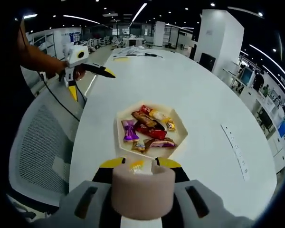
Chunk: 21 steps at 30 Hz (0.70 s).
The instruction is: Place the target food into the container with the food tongs after gripping and lifting it, then release it inside without dropping or visibly crushing the food.
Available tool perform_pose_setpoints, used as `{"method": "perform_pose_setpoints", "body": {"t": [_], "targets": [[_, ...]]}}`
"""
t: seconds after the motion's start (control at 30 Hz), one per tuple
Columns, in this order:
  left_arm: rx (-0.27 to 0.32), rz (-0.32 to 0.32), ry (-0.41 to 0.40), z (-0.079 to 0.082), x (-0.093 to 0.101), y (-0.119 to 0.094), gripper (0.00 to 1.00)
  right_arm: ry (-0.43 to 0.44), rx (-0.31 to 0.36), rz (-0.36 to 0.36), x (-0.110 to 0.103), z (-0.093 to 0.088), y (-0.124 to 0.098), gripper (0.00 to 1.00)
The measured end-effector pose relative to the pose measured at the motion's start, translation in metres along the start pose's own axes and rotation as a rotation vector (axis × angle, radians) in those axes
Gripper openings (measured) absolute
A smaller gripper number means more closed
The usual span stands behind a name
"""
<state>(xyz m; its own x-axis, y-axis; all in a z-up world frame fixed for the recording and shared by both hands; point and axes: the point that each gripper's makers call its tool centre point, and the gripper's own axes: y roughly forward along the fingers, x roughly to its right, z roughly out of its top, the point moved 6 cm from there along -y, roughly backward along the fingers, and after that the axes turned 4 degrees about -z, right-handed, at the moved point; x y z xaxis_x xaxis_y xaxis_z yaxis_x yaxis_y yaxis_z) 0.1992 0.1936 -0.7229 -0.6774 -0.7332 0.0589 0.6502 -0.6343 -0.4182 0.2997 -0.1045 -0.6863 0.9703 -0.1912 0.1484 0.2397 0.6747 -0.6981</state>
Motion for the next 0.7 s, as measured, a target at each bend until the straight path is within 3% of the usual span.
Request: {"method": "perform_pose_setpoints", "body": {"t": [0.5, 0.7], "targets": [[0.01, 0.011, 0.001, 0.001, -0.002, -0.001, 0.99, -0.018, -0.075, 0.047, -0.02, -0.036, 0.032, 0.23], [0.009, 0.007, -0.002, 0.001, -0.001, 0.0, 0.99, -0.04, -0.082, 0.026, -0.02, -0.037, 0.039, 0.23]]}}
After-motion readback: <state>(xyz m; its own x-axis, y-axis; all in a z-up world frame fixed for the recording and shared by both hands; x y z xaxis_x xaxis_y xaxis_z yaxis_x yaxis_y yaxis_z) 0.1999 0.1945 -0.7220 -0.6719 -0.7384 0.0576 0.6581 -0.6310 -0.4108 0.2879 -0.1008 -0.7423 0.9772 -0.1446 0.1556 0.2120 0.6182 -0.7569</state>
